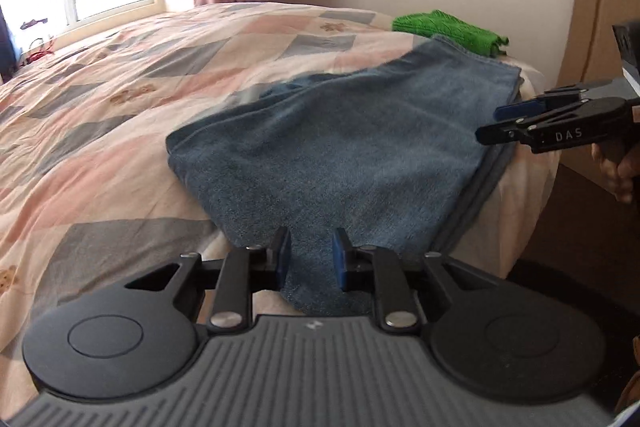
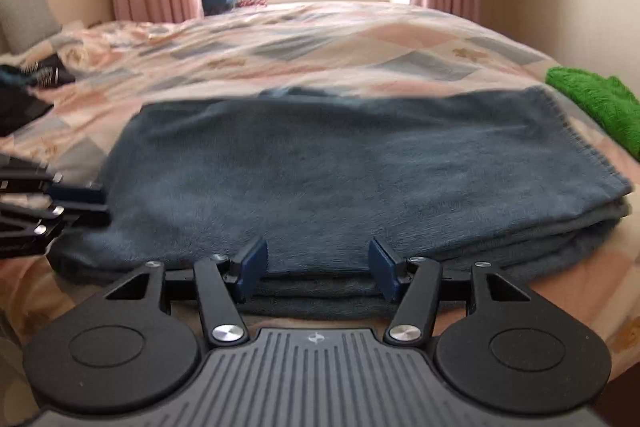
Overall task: Fold clothes
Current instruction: 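Open both grippers and withdraw them from the folded jeans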
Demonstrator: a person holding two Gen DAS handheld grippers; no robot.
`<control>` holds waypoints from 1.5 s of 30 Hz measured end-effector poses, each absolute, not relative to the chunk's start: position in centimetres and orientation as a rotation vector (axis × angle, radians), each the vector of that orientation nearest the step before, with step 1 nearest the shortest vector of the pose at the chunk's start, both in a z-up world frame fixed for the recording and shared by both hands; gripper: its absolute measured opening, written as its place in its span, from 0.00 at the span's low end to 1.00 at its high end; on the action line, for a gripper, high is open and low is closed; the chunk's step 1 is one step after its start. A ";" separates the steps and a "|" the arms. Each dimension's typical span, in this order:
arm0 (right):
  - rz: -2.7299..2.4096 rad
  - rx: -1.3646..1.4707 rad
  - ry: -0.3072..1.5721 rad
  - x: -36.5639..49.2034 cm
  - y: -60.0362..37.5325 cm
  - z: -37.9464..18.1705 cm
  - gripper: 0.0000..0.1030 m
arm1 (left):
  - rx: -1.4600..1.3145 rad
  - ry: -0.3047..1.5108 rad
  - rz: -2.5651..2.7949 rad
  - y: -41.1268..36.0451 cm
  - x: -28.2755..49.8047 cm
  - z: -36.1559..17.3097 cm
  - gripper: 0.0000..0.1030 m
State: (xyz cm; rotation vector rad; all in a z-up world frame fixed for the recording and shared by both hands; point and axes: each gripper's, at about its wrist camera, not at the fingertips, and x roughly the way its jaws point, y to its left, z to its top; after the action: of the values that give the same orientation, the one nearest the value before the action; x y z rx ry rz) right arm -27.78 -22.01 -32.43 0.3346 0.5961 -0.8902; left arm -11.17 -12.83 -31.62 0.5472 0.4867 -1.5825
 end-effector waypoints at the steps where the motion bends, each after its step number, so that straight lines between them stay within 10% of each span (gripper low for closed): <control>1: -0.915 0.336 0.587 -28.3 -22.2 -32.3 0.55 | 0.546 0.489 -1.572 -12.8 -11.4 -31.3 0.18; 17: -1.037 0.651 0.533 -32.8 -21.3 -31.5 0.75 | 0.609 0.762 -1.189 -14.3 -15.5 -28.6 0.60; 45: -1.088 0.559 0.505 -33.0 -13.4 -27.2 0.90 | 0.566 0.702 -1.212 -6.9 -17.3 -26.0 0.68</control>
State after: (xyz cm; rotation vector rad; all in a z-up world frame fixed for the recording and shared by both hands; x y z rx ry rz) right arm -32.96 -13.42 -27.18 0.5590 0.5047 -1.0878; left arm -17.28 -6.86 -25.97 0.5662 0.7016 -1.2122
